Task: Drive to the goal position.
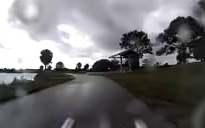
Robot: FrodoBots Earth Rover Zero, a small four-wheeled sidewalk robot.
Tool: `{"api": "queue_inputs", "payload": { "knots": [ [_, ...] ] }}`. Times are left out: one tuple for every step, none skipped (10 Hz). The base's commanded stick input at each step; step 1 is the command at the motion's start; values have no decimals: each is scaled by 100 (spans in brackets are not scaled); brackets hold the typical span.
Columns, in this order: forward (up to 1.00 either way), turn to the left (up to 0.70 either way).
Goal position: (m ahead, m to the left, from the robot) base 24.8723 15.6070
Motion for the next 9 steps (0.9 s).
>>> {"api": "queue_inputs", "payload": {
  "knots": [
    [100, 0],
    [100, 0],
    [100, 0],
    [100, 0],
    [100, 0],
    [100, 0],
    [100, 0],
    [100, 0],
    [100, 0]
  ]
}}
